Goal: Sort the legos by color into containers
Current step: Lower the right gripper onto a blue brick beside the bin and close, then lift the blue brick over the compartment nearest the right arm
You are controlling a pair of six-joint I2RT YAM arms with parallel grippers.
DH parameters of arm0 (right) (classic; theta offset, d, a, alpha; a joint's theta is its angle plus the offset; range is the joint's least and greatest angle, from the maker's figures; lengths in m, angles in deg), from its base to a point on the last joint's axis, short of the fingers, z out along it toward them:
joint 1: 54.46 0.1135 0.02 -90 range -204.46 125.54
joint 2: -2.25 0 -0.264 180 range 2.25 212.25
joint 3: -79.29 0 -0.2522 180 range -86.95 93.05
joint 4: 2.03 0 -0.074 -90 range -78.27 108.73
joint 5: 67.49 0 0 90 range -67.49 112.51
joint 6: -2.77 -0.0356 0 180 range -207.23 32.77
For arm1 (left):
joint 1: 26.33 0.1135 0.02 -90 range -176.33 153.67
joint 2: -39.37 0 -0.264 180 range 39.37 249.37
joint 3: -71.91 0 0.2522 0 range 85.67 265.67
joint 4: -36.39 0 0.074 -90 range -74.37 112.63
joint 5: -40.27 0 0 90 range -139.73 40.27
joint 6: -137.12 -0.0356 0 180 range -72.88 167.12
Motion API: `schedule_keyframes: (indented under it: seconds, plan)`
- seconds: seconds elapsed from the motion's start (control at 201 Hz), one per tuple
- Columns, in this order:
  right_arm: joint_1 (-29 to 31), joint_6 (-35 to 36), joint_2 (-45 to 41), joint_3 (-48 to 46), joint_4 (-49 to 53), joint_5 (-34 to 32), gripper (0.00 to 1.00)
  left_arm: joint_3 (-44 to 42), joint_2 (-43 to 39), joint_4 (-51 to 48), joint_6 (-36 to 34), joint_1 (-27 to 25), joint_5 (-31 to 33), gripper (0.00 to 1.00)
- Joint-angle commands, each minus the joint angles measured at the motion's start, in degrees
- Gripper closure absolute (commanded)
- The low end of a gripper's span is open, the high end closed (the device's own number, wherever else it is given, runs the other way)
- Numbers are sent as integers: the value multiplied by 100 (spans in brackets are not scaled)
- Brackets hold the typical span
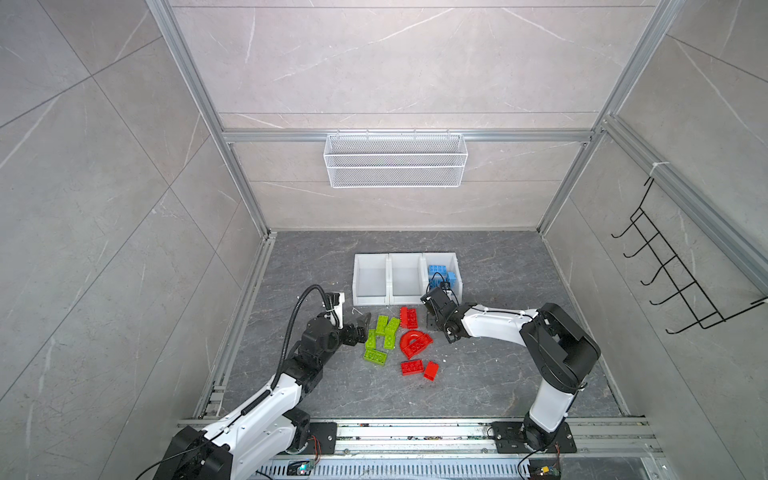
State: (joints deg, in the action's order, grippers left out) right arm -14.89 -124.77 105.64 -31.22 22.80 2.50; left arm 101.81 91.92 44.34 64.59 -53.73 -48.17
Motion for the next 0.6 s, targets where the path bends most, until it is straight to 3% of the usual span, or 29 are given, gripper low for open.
schedule_keyframes:
  seconds: [0.0, 0.597]
  plan:
    - [-7, 87, -196, 86, 223, -74, 65, 78, -118, 141, -113, -6, 127, 0]
    - [-23, 107, -1198, -192, 442, 108, 68, 89, -55, 165, -36, -3, 71, 0]
